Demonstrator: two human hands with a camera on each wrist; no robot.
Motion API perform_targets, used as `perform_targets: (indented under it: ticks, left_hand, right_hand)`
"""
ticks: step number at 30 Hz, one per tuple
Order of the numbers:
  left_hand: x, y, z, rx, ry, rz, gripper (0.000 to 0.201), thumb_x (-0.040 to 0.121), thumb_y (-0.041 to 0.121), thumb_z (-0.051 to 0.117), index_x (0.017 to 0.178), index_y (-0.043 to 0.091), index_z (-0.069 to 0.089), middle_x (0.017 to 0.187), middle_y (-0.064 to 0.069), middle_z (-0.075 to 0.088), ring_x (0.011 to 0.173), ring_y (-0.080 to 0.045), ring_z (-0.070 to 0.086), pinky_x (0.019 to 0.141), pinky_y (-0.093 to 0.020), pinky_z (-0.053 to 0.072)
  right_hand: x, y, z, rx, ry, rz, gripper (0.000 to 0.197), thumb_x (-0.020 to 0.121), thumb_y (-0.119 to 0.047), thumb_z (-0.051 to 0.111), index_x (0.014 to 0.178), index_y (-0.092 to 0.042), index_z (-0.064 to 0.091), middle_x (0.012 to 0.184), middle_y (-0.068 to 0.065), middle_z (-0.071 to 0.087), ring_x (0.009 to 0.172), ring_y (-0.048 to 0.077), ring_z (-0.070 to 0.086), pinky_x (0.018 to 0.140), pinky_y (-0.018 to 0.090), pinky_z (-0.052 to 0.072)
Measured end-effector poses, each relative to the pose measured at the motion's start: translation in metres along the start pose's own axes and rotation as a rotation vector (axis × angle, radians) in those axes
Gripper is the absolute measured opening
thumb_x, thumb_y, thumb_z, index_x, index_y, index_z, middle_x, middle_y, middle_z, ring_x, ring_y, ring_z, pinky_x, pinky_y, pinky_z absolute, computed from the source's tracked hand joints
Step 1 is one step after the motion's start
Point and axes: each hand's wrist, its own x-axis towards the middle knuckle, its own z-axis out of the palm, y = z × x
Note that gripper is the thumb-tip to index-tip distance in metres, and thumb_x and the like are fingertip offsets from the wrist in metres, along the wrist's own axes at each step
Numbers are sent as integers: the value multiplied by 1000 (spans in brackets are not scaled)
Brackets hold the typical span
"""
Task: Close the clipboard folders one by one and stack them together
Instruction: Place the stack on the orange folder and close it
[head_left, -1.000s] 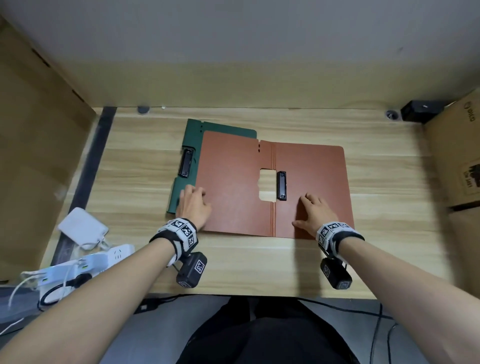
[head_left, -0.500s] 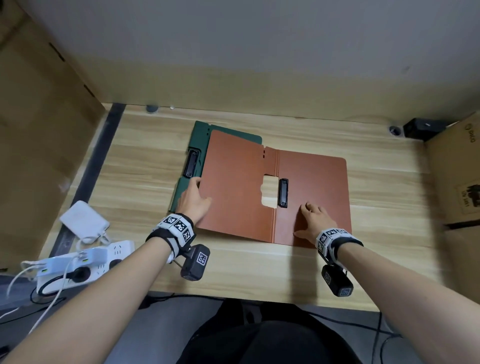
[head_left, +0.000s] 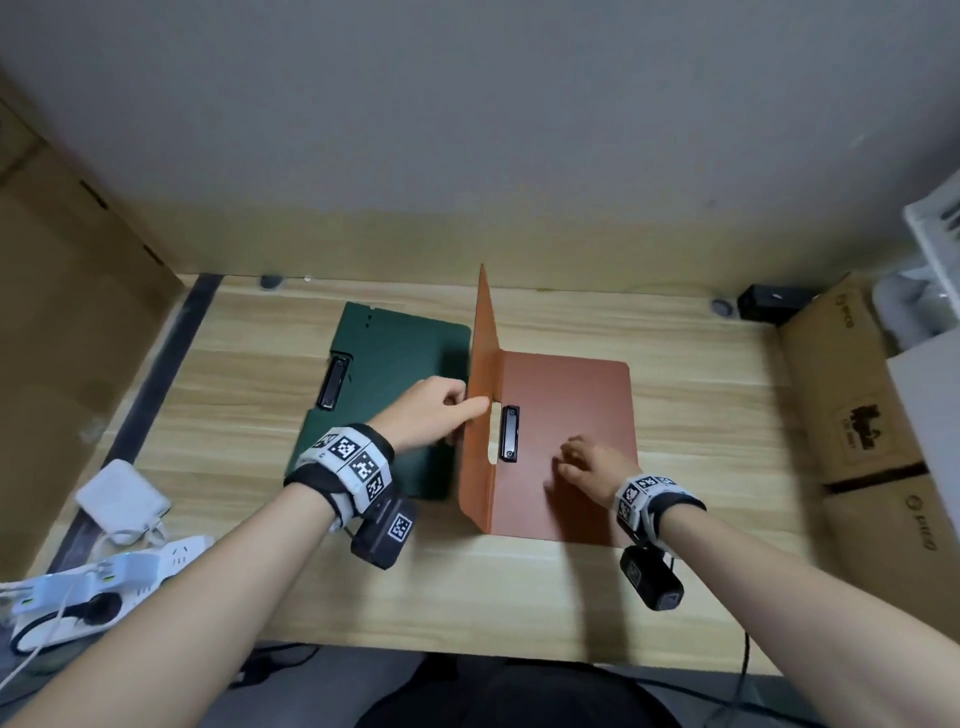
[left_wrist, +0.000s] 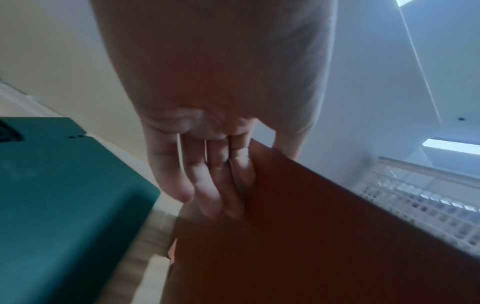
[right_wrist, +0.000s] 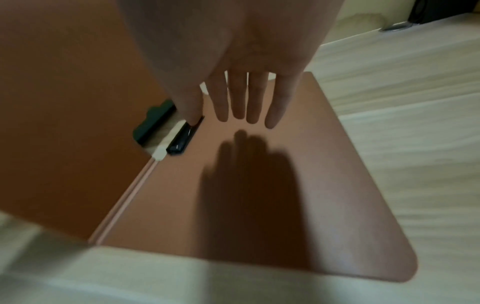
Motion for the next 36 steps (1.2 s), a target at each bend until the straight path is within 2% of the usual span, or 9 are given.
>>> perform_targets:
  ticks: [4, 8, 11, 15, 20, 26, 29, 33, 36]
  left_hand:
    - [22, 31, 31, -135, -85, 6, 56, 98, 51, 39, 80, 4, 65, 75, -6, 71, 64, -12, 62, 55, -22, 44]
    - [43, 42, 70, -66, -144, 1, 38, 97, 41, 45, 81, 15, 66, 89, -4, 74, 75, -12, 65, 59, -21, 46]
    - [57, 36, 93, 68, -137, -31, 24, 92, 37, 51, 82, 23, 68, 87, 5, 71, 81, -15, 64, 76, -31, 51]
    - [66, 11, 117, 89, -110, -174, 21, 93, 24, 50, 81, 21, 67, 82, 12, 64, 84, -13, 60, 80, -30, 48]
    - [63, -29, 138, 145, 7, -364, 14, 88, 21, 54, 99, 18, 61, 109, -3, 65, 104, -26, 61, 93, -37, 49]
    - [61, -36, 153, 109, 40, -548, 27, 90, 24, 48, 110, 8, 56, 103, -5, 61, 97, -29, 59, 76, -30, 43]
    - [68, -36, 153, -63, 83, -633, 24, 83, 26, 58, 96, 6, 61, 94, -10, 64, 89, -28, 63, 69, -30, 46]
    - [75, -43, 151, -270, 117, -641, 19, 73, 26, 73, 78, 9, 66, 86, -10, 73, 88, -30, 70, 88, -43, 56]
    - [69, -35, 144, -374, 198, -610, 18, 82, 15, 70, 75, 16, 54, 77, -4, 62, 74, -21, 59, 73, -30, 49]
  right_hand:
    - [-3, 32, -28, 303, 100, 93, 35, 95, -43, 49, 113, -18, 65, 107, 7, 72, 93, 23, 69, 88, 37, 53]
    - [-7, 50, -46, 813, 216, 161, 29, 99, -38, 46, 106, -12, 59, 93, 14, 71, 65, 19, 61, 63, 28, 47]
    - [-9, 68, -46, 1020, 266, 237, 39, 94, -49, 44, 107, -16, 61, 84, 8, 71, 67, 22, 61, 68, 33, 45]
    - [2, 95, -26, 885, 268, 290, 42, 86, -50, 56, 109, -15, 62, 89, 2, 63, 78, 22, 58, 77, 38, 50]
    - [15, 116, -3, 571, 218, 350, 40, 82, -27, 63, 119, -11, 60, 104, 9, 67, 93, 26, 65, 92, 39, 51]
    - [37, 131, 31, 452, 216, 402, 49, 63, -40, 53, 105, -17, 61, 104, 6, 65, 87, 20, 66, 84, 38, 56]
    - [36, 123, 29, 428, 220, 427, 48, 62, -38, 53, 104, -17, 62, 99, 5, 65, 80, 23, 66, 79, 34, 55]
    - [35, 118, 24, 483, 204, 457, 51, 59, -41, 55, 103, -16, 63, 97, 9, 66, 74, 23, 65, 75, 31, 54]
    - [31, 109, 21, 546, 208, 456, 55, 69, -35, 65, 119, -14, 58, 108, 10, 64, 89, 23, 65, 86, 33, 52]
